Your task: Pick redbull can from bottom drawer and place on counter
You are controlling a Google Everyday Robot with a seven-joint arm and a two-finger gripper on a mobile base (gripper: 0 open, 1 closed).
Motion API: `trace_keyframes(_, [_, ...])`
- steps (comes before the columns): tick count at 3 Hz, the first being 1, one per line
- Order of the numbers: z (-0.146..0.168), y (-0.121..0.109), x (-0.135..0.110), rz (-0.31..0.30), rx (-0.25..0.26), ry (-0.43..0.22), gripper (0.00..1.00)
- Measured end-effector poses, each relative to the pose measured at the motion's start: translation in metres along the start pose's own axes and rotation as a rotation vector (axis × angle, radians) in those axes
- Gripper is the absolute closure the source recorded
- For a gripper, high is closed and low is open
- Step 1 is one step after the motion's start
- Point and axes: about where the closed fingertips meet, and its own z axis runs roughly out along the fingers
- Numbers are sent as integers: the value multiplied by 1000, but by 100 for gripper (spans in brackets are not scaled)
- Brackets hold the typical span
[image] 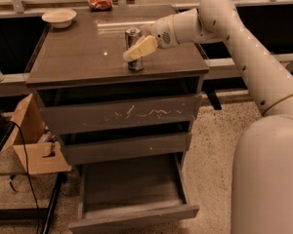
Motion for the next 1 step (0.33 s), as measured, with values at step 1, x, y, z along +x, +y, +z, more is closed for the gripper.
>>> trace_keyframes(1, [0,0,0,0,0,0,0])
